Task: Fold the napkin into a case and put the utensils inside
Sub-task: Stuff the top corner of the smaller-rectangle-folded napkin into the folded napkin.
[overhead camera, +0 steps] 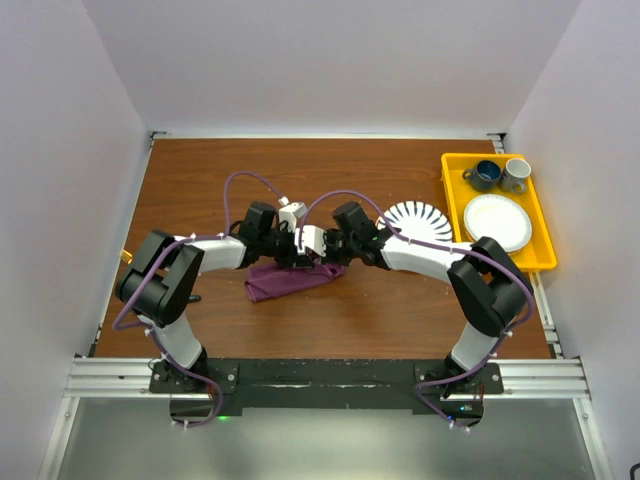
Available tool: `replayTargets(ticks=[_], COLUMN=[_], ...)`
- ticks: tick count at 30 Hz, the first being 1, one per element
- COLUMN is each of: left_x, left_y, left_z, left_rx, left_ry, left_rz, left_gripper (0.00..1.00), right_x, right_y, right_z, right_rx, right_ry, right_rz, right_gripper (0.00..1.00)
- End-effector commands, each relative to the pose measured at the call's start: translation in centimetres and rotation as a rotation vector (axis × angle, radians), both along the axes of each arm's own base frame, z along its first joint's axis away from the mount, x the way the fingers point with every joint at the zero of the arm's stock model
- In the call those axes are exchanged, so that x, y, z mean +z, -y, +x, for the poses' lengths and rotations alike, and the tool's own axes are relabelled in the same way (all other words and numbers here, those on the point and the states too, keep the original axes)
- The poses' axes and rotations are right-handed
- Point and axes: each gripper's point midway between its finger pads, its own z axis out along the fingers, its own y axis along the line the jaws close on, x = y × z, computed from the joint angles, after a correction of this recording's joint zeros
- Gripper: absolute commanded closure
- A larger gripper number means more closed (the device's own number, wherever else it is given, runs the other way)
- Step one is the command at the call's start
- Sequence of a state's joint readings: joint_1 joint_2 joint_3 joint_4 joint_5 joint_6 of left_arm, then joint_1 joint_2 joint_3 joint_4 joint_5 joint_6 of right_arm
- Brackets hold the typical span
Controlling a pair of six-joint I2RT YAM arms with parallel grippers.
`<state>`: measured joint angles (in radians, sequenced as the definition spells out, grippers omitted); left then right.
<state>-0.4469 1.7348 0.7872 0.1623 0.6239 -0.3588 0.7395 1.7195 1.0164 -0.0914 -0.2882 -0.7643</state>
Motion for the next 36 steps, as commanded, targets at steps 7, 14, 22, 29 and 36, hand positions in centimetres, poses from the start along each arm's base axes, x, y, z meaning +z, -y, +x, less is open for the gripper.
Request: replayTargets(ticks=[7, 14, 22, 29, 36], left_x=[1.5, -1.2, -2.2, 0.2, 3.3], left_y=[0.8, 0.1, -0.1, 1.2, 2.0], left_z=[2.7, 2.4, 2.5, 3.1, 3.6], left_rx=[0.04, 0.051, 0.061, 0.066, 0.057], left_ry=[0.011, -0.061, -0.093, -0.085, -0.006], left_rz=[-0.022, 0.047, 0.075, -0.008, -0.094], left_gripper=[1.0, 1.0, 1.0, 1.0, 1.0], right_x=[0.7, 1.4, 2.0, 1.0, 0.7], right_y=[-0.8, -1.2, -1.5, -1.6, -1.6], right_z=[-0.3, 0.1, 0.0, -0.4, -0.3], right_rx=[0.053, 0.033, 0.035, 0.055, 0.055], right_ry=[0.02, 0.022, 0.016, 0.001, 0.003], right_rz=[0.034, 0.049, 0.068, 0.053, 0.043], right_gripper=[1.0, 1.0, 1.0, 1.0, 1.0])
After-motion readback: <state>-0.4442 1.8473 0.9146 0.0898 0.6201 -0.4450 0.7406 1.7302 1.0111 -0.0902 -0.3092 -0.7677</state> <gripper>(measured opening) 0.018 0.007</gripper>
